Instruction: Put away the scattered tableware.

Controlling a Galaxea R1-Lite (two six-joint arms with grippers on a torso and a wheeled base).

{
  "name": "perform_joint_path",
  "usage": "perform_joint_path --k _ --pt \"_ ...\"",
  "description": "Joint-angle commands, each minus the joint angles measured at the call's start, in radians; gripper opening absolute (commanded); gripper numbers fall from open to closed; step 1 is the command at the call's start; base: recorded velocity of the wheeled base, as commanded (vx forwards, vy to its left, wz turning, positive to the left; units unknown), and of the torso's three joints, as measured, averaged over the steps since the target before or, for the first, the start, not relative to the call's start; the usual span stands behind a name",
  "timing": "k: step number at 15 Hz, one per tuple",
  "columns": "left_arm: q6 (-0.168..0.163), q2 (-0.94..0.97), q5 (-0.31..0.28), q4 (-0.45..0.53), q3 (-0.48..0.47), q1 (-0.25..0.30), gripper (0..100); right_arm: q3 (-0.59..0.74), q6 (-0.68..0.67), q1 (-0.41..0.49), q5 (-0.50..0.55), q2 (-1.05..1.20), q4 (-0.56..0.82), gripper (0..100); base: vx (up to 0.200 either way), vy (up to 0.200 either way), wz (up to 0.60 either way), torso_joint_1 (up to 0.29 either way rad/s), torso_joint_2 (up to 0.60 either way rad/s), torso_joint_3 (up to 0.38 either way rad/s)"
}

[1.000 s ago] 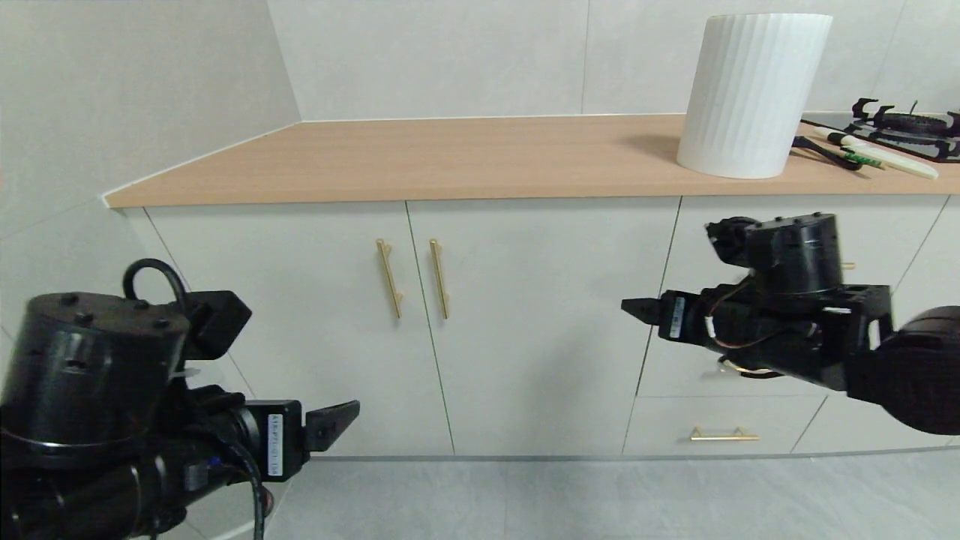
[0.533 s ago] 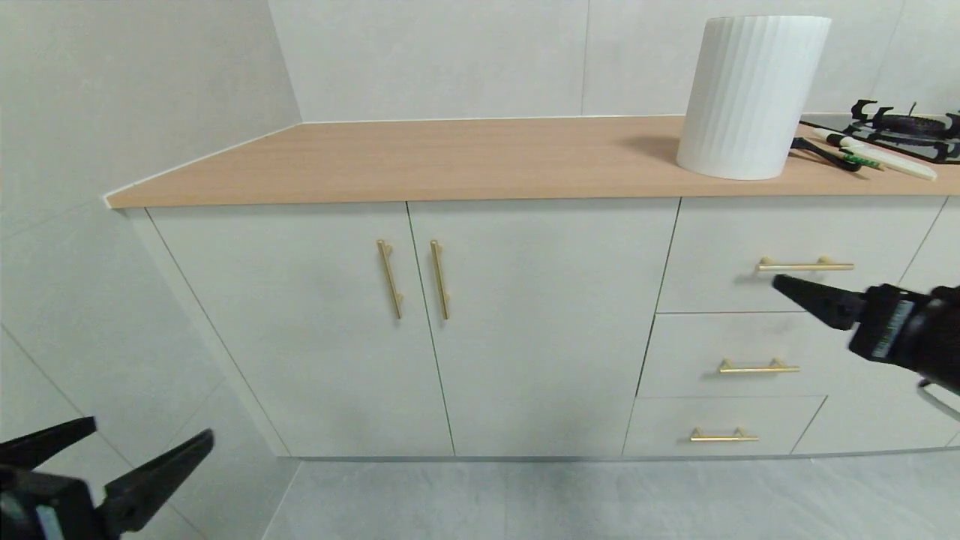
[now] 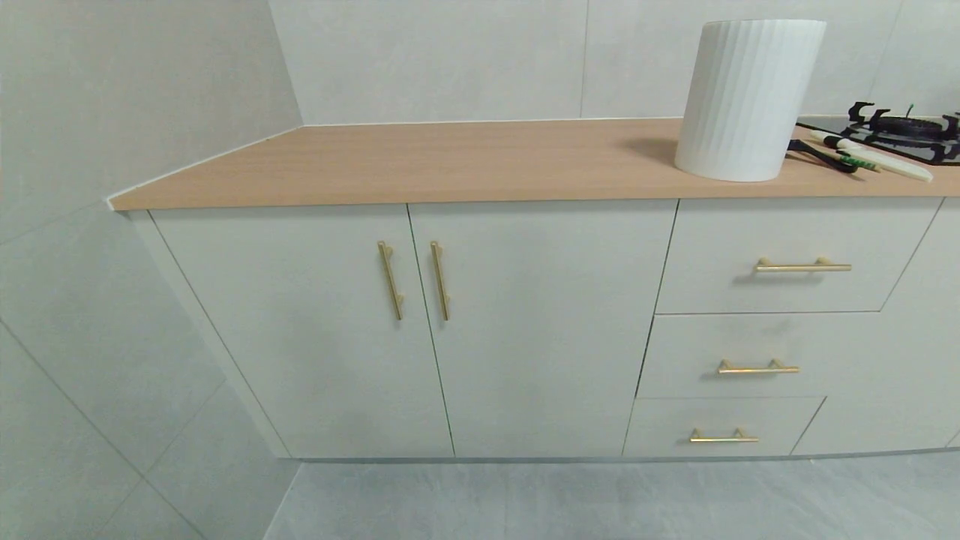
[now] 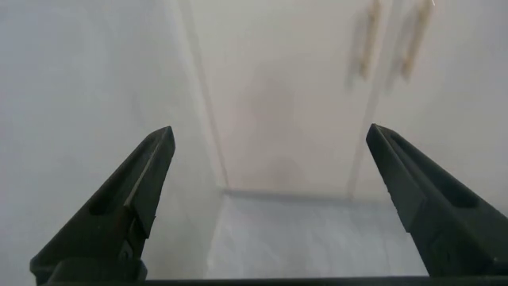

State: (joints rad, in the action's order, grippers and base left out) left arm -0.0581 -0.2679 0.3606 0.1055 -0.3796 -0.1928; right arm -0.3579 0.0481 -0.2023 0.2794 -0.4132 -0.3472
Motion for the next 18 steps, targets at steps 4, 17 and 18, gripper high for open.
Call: perform_joint_path --k 4,17,18 --pt "-0.005 0.171 -0.015 -0.004 0.061 0.105 100 0.033 0.047 0.175 -0.028 0.352 0.160 100 0.000 0.000 0.00 0.000 0.00 0.000" --pt "-0.005 0.268 -0.376 -0.096 0.380 0.187 100 0.355 -0.043 0.201 -0.279 0.413 0.360 100 0.000 0.000 0.00 0.000 0.00 0.000" --pt "-0.005 0.268 -0.376 -0.101 0.380 0.187 100 0.356 -0.042 0.201 -0.279 0.413 0.343 100 0.000 0.000 0.00 0.000 0.00 0.000"
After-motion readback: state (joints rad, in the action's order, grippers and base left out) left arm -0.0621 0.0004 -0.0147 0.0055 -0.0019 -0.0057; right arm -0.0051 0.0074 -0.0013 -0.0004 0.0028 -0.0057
